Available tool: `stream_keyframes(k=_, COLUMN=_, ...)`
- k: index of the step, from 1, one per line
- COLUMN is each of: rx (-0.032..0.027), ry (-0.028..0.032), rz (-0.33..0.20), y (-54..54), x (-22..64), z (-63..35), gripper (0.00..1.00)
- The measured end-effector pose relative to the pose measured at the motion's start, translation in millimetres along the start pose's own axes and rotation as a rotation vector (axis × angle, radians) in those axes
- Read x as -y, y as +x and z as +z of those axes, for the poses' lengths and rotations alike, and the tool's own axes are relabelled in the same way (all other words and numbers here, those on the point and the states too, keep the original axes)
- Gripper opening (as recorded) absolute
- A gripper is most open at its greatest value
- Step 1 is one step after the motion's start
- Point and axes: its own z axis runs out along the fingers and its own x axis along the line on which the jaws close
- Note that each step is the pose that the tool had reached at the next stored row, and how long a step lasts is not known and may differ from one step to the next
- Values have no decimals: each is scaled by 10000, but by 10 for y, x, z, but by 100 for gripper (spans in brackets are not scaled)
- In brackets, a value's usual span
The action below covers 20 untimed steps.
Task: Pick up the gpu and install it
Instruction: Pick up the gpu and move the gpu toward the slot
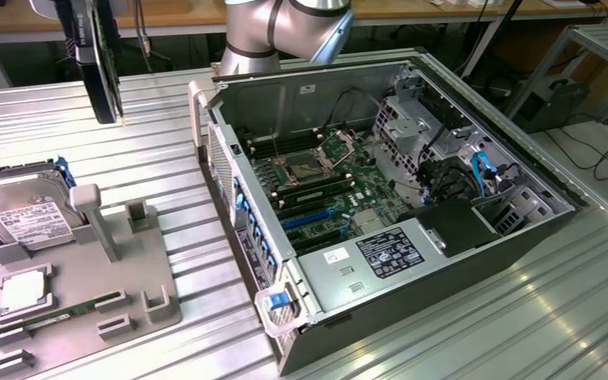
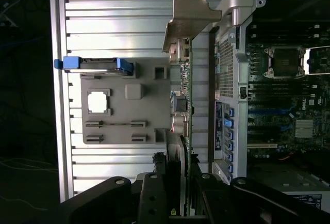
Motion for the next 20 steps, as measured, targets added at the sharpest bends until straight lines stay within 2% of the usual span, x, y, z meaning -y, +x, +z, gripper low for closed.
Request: stream_keyframes(k=20, rx=0, ry=0, rz=0, y=-88, x=-1, z=0, gripper=27)
